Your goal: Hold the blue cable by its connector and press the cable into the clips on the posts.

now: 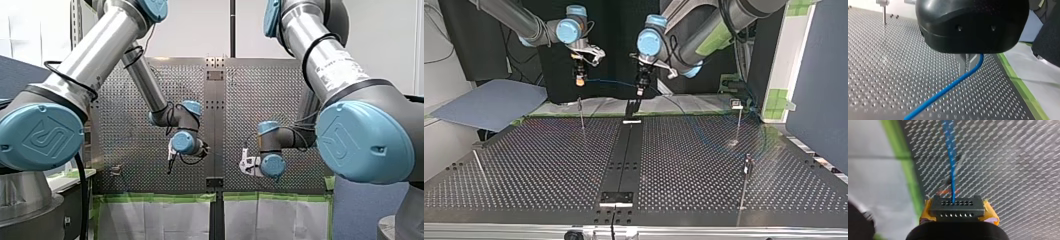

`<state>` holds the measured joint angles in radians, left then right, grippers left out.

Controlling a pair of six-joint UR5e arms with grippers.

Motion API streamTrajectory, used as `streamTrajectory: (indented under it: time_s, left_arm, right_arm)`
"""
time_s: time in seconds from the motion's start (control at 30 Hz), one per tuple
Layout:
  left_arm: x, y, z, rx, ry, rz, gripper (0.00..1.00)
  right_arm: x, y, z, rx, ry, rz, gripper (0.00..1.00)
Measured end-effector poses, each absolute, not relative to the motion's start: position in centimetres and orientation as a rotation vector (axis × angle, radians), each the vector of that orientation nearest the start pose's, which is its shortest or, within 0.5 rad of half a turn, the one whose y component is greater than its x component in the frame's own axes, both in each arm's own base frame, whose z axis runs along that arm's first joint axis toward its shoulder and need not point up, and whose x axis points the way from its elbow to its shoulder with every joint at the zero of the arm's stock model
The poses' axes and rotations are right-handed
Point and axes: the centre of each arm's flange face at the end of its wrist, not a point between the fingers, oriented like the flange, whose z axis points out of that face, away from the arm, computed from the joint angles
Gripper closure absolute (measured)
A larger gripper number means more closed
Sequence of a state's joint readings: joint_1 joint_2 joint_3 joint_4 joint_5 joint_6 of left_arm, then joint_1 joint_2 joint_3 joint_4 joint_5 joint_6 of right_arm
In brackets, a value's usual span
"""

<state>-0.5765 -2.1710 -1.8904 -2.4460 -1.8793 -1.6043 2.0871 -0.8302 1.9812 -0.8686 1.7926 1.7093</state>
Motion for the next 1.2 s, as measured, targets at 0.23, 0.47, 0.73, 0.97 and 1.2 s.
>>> streamTrajectory:
  time_s: [0.23,0.47,0.73,0.97,1.2]
  left_arm:
    - [40.3,-40.5,6.4,0.290,1.760,-0.185,1.00]
    - [39.9,-42.5,4.3,0.313,1.766,-0.200,1.00]
    - [39.3,-44.7,1.4,0.343,1.785,-0.205,1.00]
    - [38.8,-46.4,-0.2,0.344,1.784,-0.213,1.00]
    - [38.9,-48.5,0.6,0.323,1.753,-0.253,1.00]
  right_arm:
    - [32.5,-38.4,-2.5,1.623,-1.352,1.229,1.00]
    - [30.5,-40.1,-2.6,1.600,-1.367,1.226,1.00]
    - [27.9,-42.6,-2.4,1.526,-1.406,1.227,1.00]
    - [25.7,-44.7,-2.2,1.477,-1.420,1.234,1.00]
    - [24.8,-46.4,-1.8,1.466,-1.411,1.250,1.00]
